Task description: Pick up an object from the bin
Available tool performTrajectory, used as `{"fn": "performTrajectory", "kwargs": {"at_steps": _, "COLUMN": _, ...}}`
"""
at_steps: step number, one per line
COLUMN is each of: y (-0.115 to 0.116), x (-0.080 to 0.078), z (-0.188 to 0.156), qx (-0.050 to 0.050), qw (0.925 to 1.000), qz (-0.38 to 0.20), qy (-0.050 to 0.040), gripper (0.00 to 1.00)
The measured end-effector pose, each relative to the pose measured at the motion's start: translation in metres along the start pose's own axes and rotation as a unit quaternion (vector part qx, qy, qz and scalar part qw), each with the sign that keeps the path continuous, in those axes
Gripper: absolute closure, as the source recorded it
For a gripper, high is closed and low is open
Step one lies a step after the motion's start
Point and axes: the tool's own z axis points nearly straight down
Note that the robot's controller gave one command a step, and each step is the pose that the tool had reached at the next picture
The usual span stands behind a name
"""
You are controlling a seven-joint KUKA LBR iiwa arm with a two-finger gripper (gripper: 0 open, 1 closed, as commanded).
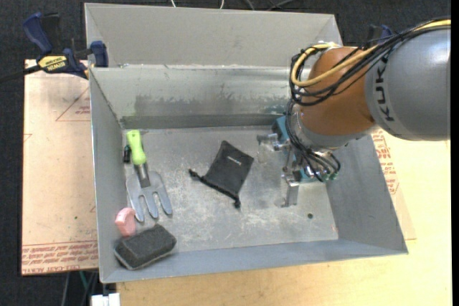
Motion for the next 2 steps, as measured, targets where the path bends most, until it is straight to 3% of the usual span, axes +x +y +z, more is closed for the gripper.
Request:
{"fn": "performTrajectory", "kwargs": {"at_steps": 1, "y": 0.015, "x": -0.027, "z": 0.02, "qx": 0.0, "qw": 0.9875, "qz": 0.158, "qy": -0.0001, "gripper": 0.0}}
{"fn": "performTrajectory", "kwargs": {"at_steps": 2, "y": 0.053, "x": -0.03, "z": 0.031, "qx": 0.0, "qw": 0.9976, "qz": 0.07, "qy": -0.0001, "gripper": 0.0}}
